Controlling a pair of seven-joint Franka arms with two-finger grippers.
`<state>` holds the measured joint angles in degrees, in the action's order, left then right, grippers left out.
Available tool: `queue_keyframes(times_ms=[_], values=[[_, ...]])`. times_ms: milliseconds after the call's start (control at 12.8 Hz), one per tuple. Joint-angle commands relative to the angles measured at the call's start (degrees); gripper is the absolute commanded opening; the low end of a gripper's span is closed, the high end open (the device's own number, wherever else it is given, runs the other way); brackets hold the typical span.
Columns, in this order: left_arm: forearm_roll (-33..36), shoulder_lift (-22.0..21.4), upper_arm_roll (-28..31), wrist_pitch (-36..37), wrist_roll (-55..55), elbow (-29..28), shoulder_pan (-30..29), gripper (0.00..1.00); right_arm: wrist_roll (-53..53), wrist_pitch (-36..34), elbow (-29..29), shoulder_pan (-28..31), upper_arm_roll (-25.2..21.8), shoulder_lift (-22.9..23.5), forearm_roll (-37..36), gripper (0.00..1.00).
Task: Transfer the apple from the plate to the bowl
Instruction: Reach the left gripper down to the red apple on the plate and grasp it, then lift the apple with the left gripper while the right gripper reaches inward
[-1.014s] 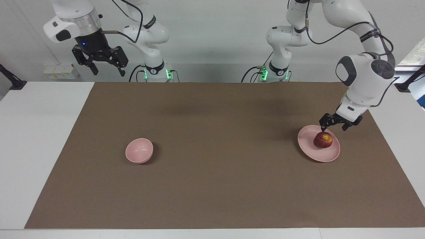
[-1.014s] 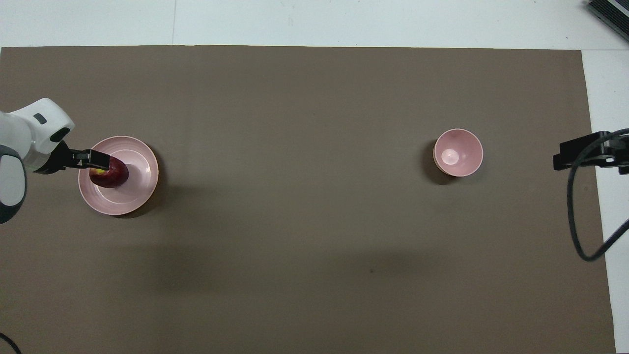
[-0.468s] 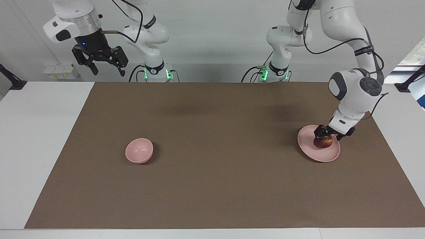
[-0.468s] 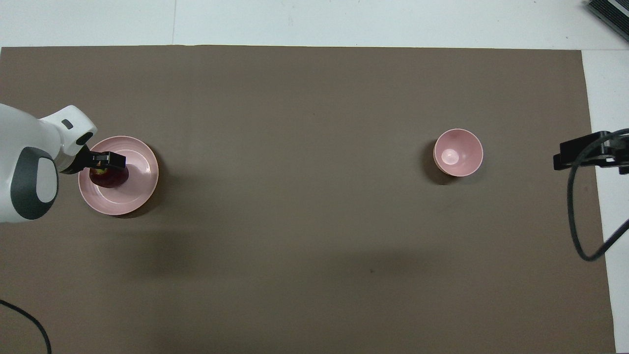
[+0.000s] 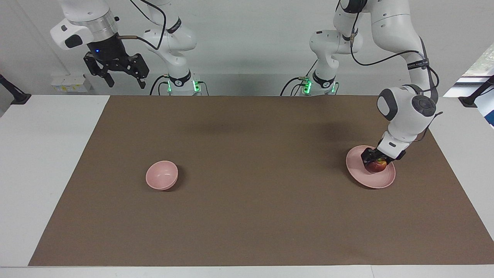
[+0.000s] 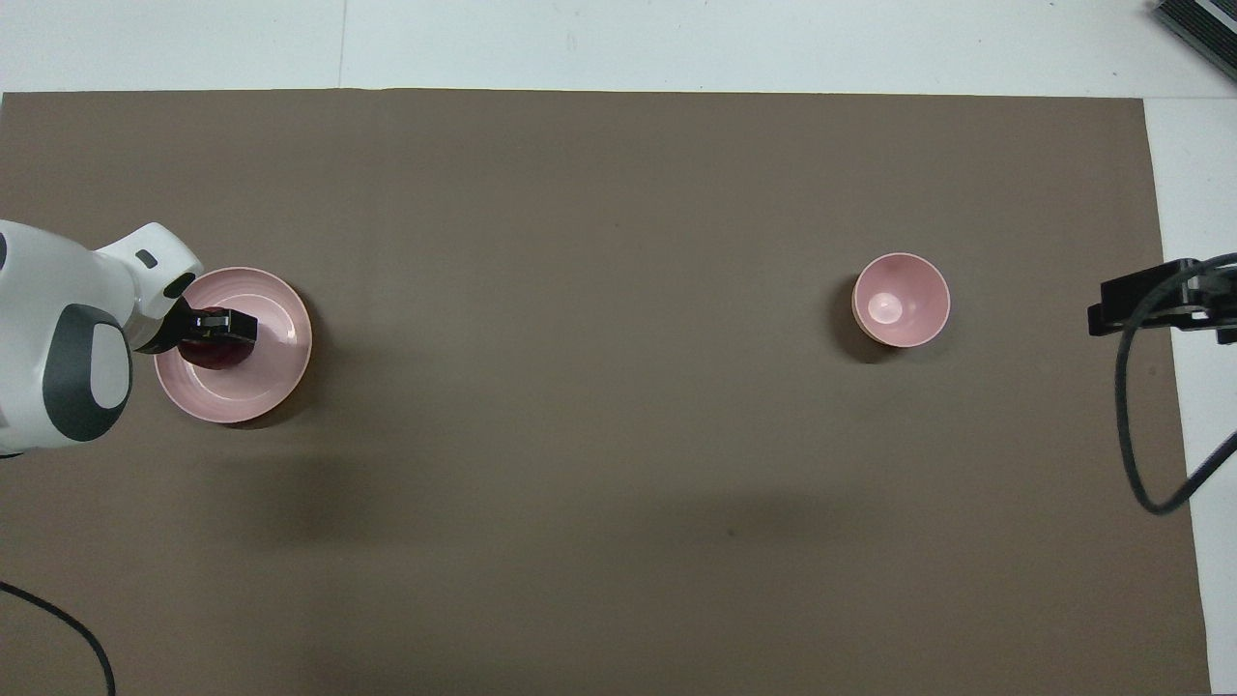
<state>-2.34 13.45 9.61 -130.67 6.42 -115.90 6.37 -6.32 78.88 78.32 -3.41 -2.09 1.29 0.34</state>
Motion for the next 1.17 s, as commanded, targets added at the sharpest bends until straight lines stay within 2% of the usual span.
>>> queue_keyframes(times_ms=[0,234,546,780,1092], values=[[-1.4,-0.8,-0.2,-0.5,0.1,0.1,-0.3,0.00,1.2,-0.7,-0.5,0.6,0.1,-0.1,0.5,1.00],[-2.1,-1.2,-0.1,7.9,-8.8,6.5,0.2,0.00,1.2,-0.7,-0.5,0.6,0.2,-0.1,0.5,1.00],[-2.1,-2.3,-0.7,14.1,-12.3,12.3,0.9,0.00,1.4,-0.7,-0.4,1.3,-0.9,-0.1,0.4,1.00],[-2.1,-3.3,-2.0,15.0,-12.6,13.3,1.8,0.00,1.3,-0.6,-0.4,1.9,-0.9,0.0,0.7,1.00],[-2.1,-3.4,-7.5,15.0,-13.3,13.9,2.0,0.00,0.2,-0.2,0.0,1.8,-0.9,-0.1,4.2,1.00]])
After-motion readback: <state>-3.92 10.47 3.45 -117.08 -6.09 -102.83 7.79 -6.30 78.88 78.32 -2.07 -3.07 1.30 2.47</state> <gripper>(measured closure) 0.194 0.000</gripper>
